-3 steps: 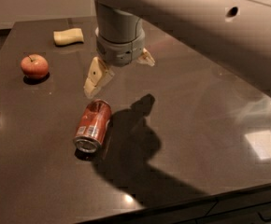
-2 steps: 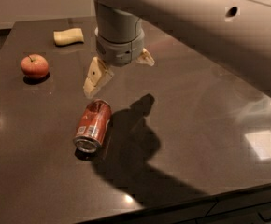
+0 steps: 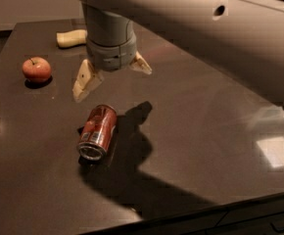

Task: Place coke can upright

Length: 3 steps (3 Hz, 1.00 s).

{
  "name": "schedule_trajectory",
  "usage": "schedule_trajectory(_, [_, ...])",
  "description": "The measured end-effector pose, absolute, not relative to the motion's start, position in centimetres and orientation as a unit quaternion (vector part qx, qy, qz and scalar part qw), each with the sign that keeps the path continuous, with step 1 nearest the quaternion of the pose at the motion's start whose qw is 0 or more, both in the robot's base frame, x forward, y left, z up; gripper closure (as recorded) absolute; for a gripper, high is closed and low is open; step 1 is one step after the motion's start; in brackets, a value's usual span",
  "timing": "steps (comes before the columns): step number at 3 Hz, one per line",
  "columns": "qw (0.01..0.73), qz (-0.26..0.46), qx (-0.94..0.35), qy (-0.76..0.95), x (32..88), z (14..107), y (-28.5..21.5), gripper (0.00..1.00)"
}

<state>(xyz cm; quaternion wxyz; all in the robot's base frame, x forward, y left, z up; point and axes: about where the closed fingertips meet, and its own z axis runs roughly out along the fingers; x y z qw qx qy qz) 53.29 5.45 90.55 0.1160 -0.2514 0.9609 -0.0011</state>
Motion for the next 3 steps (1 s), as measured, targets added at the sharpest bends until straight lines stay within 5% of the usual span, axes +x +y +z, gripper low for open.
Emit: schedule_trajectory(3, [0.060,0.032,-0.079,0.995,50.1,87.9,9.1,0.00])
